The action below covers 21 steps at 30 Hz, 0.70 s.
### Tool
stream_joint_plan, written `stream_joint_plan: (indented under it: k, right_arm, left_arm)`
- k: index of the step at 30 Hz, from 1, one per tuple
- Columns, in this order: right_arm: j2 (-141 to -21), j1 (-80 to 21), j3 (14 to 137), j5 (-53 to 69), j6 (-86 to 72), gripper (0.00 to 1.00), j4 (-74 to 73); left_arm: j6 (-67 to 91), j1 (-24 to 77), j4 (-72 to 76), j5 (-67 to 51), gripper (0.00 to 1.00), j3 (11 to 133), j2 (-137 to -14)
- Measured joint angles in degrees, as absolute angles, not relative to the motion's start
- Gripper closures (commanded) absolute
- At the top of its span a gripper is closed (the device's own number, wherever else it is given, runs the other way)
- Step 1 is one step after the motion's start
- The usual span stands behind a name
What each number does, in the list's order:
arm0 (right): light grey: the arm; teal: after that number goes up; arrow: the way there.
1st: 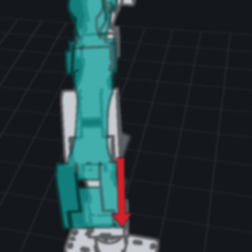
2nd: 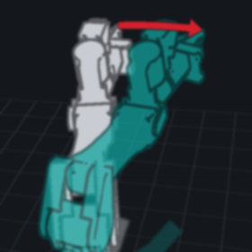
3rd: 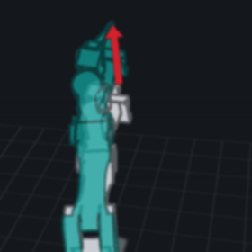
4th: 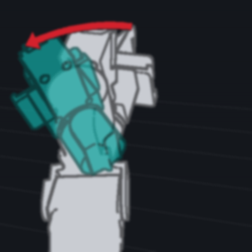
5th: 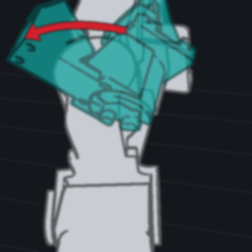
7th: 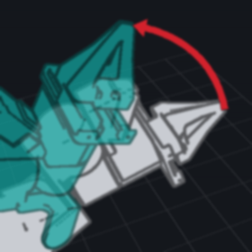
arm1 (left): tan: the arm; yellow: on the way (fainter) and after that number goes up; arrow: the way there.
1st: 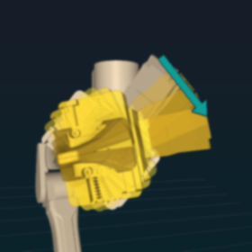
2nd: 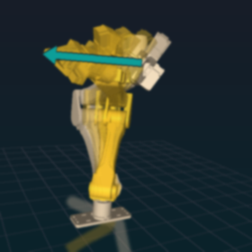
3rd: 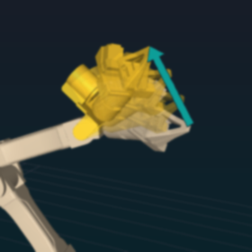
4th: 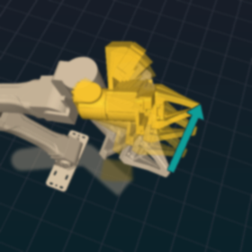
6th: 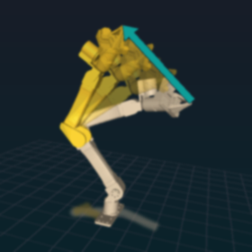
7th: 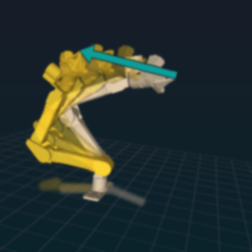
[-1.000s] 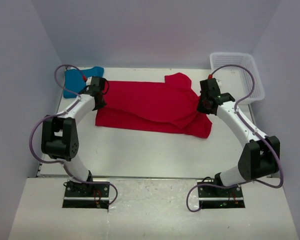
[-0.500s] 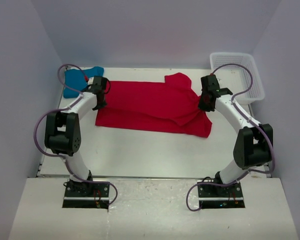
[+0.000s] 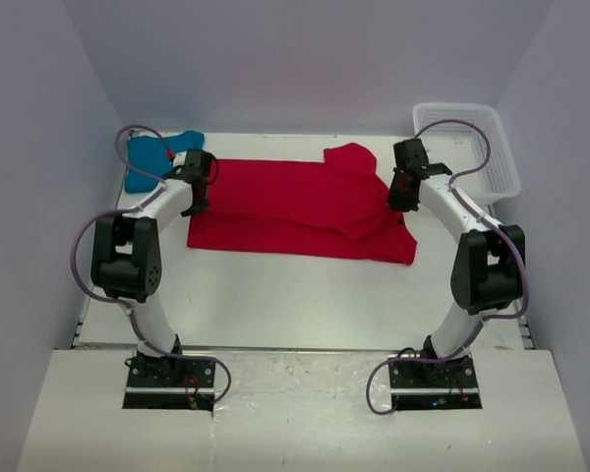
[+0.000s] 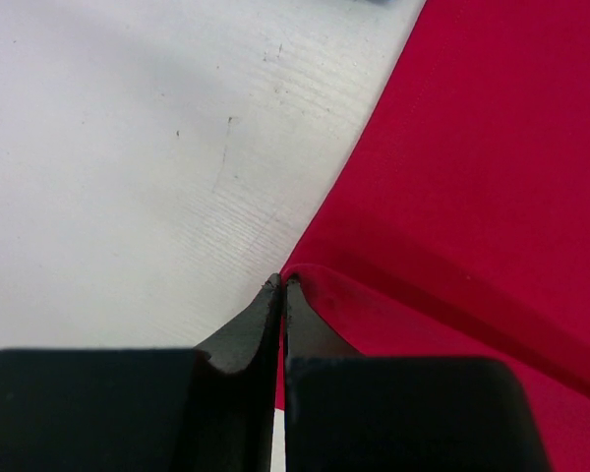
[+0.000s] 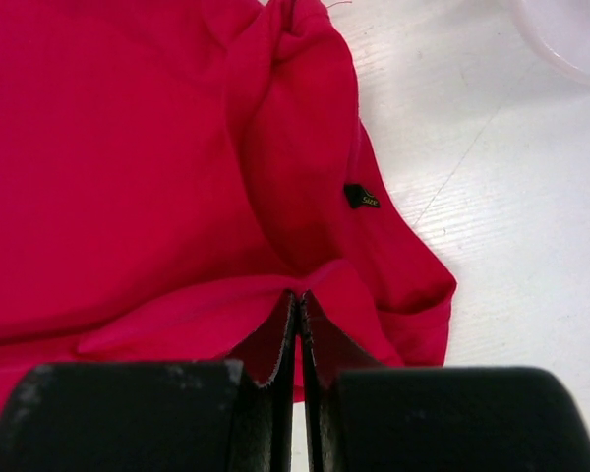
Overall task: Fold and stack the t-shirts
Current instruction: Fold the flattened tshirt in 1/3 of the way
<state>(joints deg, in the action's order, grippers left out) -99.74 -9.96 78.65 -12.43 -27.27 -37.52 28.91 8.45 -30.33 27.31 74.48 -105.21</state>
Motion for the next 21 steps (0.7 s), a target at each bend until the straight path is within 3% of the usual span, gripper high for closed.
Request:
stream_joint_plan:
  k: [10,15,16,17,19,20,21]
  right_arm:
    - [-103.6,-9.9,81.4,-11.0,-26.7,1.0,-37.2]
    - [-104.7,-9.8,82.3,-10.9,-26.5,1.0,-37.1]
    - [-104.9,-9.8,82.4,-10.9,-26.5,1.0,-37.1]
    - [-105.1,-9.7,82.5,-10.9,-26.5,1.0,-37.1]
    - [-105.6,-9.7,83.1,-10.9,-26.5,1.0,-37.1]
    - [-105.9,-9.7,83.5,-10.9,-26.5,1.0,-37.1]
    - [-106.2,-9.7,83.8,-10.8,-26.4,1.0,-37.1]
  left_arm:
    - [28.9,8.4,-30.9,27.5,1.0,75.5,-107.9]
    - [28.9,8.4,-30.7,27.6,0.87,75.5,-107.9]
    - [28.9,8.4,-30.7,27.8,0.83,75.5,-107.9]
    - [28.9,8.4,-30.7,28.1,0.7,75.5,-107.9]
    - [28.7,8.4,-30.6,29.2,0.56,75.5,-107.9]
    - [28.7,8.4,-30.5,30.0,0.4,75.5,-107.9]
    - [28.5,8.4,-30.5,30.8,0.34,75.5,-107.9]
